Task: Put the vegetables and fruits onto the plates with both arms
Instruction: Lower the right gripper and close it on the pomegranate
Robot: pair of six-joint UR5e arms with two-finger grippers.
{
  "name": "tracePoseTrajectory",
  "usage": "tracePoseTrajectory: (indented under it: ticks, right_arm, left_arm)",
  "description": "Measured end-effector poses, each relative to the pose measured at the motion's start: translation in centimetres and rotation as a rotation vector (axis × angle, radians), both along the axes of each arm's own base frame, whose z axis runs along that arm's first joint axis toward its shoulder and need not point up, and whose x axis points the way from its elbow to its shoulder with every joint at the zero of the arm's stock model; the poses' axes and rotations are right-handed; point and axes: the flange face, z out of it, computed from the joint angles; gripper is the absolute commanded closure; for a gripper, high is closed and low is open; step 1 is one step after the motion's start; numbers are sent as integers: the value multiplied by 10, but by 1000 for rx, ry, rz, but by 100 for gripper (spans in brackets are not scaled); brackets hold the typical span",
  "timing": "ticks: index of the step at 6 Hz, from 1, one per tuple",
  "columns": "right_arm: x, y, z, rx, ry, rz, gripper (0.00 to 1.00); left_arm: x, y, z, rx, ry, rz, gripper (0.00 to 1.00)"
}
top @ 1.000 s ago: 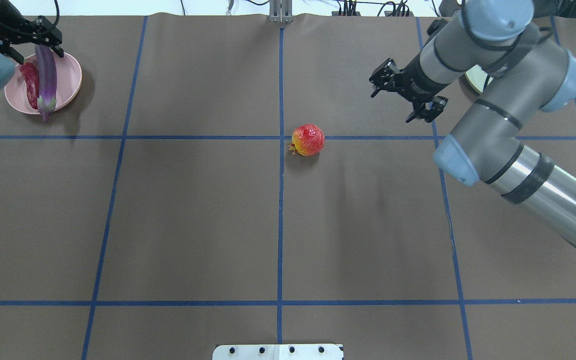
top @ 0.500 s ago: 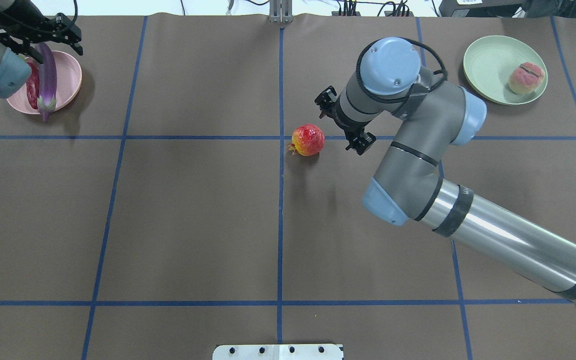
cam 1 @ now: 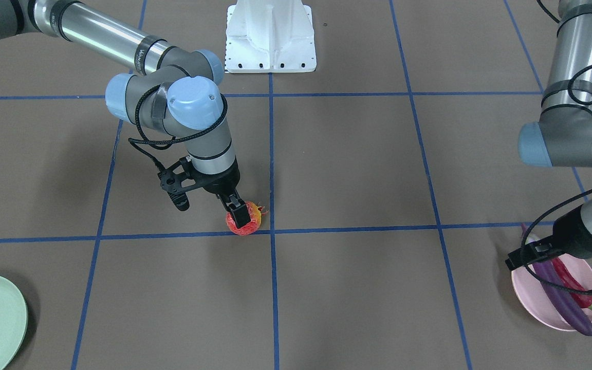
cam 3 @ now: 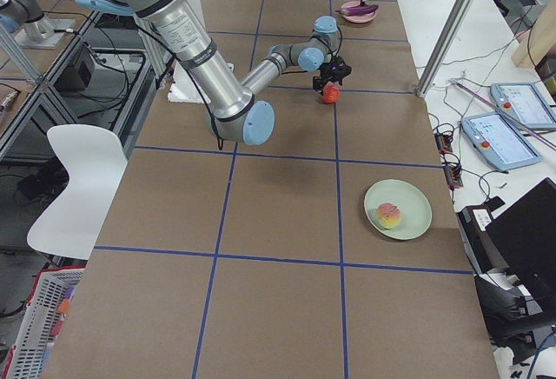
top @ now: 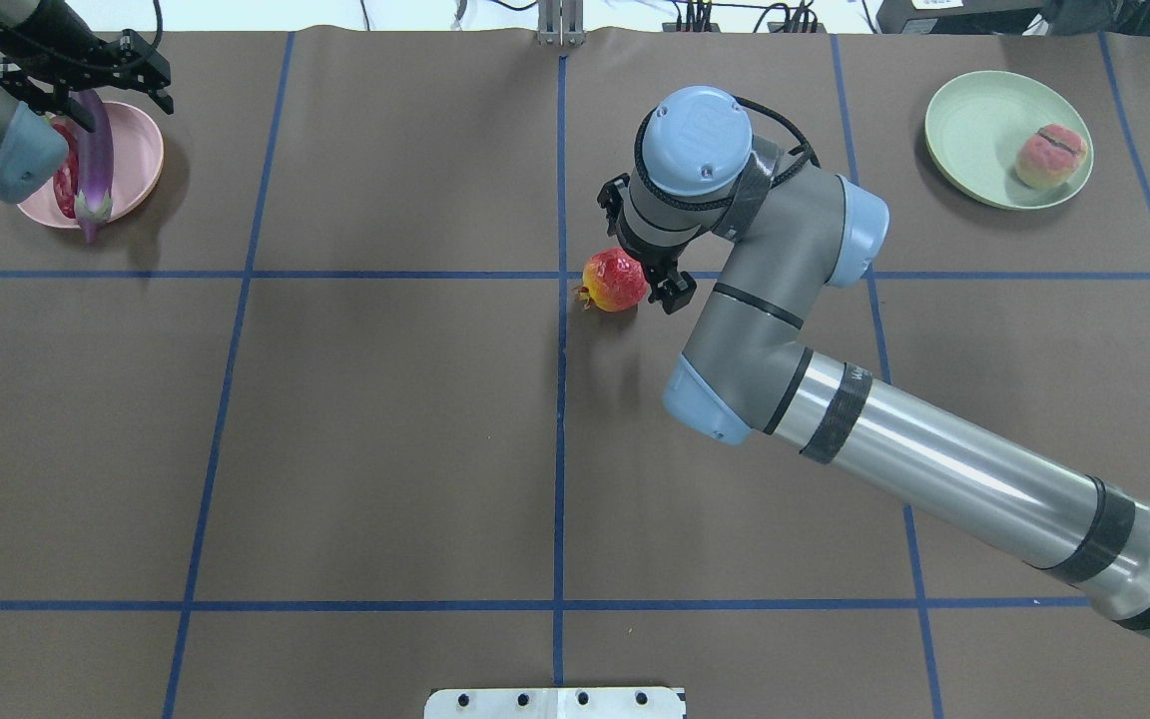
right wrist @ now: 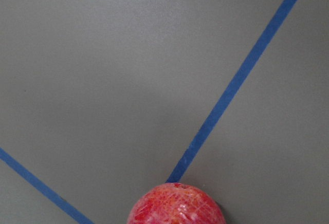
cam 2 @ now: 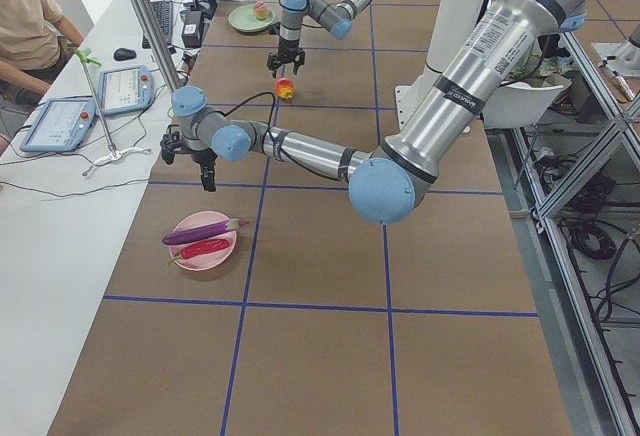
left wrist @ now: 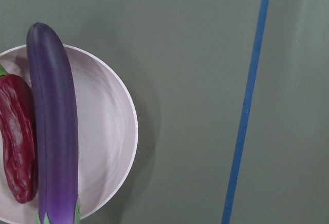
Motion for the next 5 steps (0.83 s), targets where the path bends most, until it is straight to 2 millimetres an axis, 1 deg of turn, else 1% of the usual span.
tracePoseTrajectory:
  ticks: [2,4,5]
  right_arm:
    - [-8,6,1,-33,-7,21,0]
    - [-14,7,-1,-45,-22,35,0]
    - [-20,6,3,-45,-28,36,0]
  left_arm:
    - [0,2,0,2,0,0,0]
    - [0,3,2,1,-2,1,0]
    - [0,3,3,1,-2,1,0]
